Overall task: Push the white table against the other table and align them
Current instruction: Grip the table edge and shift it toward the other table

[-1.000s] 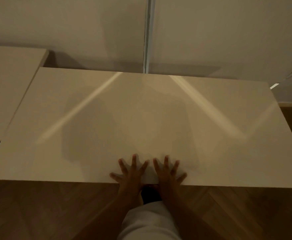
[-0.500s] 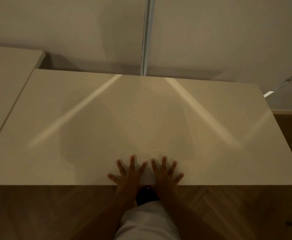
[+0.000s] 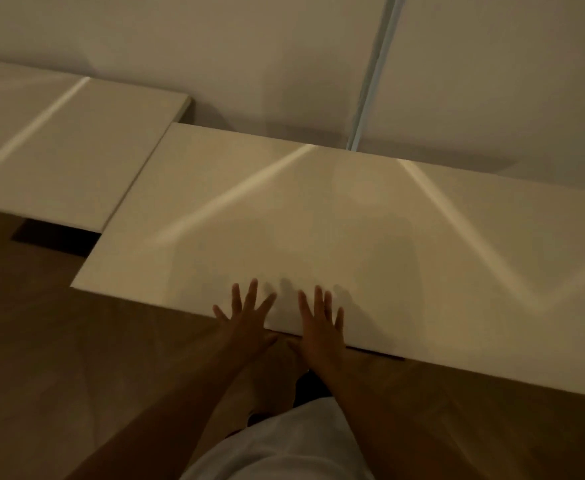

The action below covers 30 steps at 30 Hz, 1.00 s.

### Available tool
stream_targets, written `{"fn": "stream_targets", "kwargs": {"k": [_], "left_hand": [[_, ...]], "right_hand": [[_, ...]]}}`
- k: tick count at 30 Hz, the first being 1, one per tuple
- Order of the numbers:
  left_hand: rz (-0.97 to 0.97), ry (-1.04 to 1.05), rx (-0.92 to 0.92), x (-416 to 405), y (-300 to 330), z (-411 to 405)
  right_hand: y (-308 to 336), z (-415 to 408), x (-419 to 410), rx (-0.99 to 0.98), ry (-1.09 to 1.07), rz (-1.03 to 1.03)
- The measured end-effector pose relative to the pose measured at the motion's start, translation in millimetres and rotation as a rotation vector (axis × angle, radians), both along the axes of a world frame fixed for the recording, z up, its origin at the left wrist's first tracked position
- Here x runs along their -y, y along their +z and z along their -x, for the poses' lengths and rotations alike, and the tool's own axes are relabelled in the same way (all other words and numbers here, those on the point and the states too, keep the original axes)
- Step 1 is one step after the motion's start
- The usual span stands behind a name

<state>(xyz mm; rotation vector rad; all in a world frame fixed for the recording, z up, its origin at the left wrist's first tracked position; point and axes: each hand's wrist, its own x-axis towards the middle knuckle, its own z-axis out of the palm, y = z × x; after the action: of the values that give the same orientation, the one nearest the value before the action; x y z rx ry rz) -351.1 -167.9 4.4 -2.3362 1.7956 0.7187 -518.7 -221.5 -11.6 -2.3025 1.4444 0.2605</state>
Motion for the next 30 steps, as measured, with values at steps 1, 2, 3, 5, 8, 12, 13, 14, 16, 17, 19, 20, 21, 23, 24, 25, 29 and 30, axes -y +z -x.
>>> {"fn": "stream_targets", "kwargs": {"k": [1, 2, 3, 5, 8, 12, 13, 14, 16, 17, 19, 20, 21, 23, 24, 25, 29, 30], "left_hand": [[0.013, 0.008, -0.001, -3, 1, -9], [0.015, 0.012, -0.001, -6, 1, -18], [0.016, 0.013, 0.002, -8, 1, -27], [0.011, 0.006, 0.024, -8, 0, -45], [-0.021, 0.007, 0.021, -10, 0, -67], [-0.048, 0.042, 0.030, -20, 9, -94], [-0.044, 0.056, 0.036, -22, 10, -101], [-0.044, 0.075, 0.035, -25, 10, -108], [-0.046, 0.120, 0.019, -28, 7, -125], [-0.045, 0.134, 0.012, -30, 5, -133], [-0.046, 0.142, -0.001, -33, 3, -151], [-0.039, 0.137, -0.002, -35, 2, -162], [-0.039, 0.126, 0.000, -37, 1, -173], [-0.039, 0.105, 0.011, -39, -3, -196], [-0.038, 0.097, 0.011, -41, -6, -207], [-0.037, 0.085, 0.004, -43, -7, -217], [-0.060, 0.034, 0.000, -46, -22, -254], [-0.068, 0.035, 0.004, -46, -27, -262]], "right_hand": [[0, -7, -1, 0.011, 0.028, 0.014], [1, -13, -1, 0.025, 0.053, 0.018], [2, -19, 0, 0.034, 0.077, 0.018], [3, -33, 3, 0.037, 0.118, 0.005], [1, -57, 9, 0.031, 0.163, -0.011], [-5, -96, 12, 0.031, 0.238, -0.006], [-6, -106, 12, 0.026, 0.261, -0.011], [-6, -116, 13, 0.024, 0.284, -0.020], [-5, -132, 14, 0.035, 0.328, -0.016], [-6, -139, 13, 0.031, 0.346, -0.016], [-5, -155, 11, 0.033, 0.351, -0.037], [-4, -163, 10, 0.034, 0.349, -0.046], [-4, -173, 9, 0.034, 0.346, -0.049], [-3, -193, 4, 0.025, 0.319, -0.055], [-3, -202, 0, 0.019, 0.284, -0.070], [-3, -212, -6, 0.014, 0.225, -0.093], [-1, -239, -26, 0.030, -0.017, -0.119], [-1, -245, -30, 0.026, -0.026, -0.121]]}}
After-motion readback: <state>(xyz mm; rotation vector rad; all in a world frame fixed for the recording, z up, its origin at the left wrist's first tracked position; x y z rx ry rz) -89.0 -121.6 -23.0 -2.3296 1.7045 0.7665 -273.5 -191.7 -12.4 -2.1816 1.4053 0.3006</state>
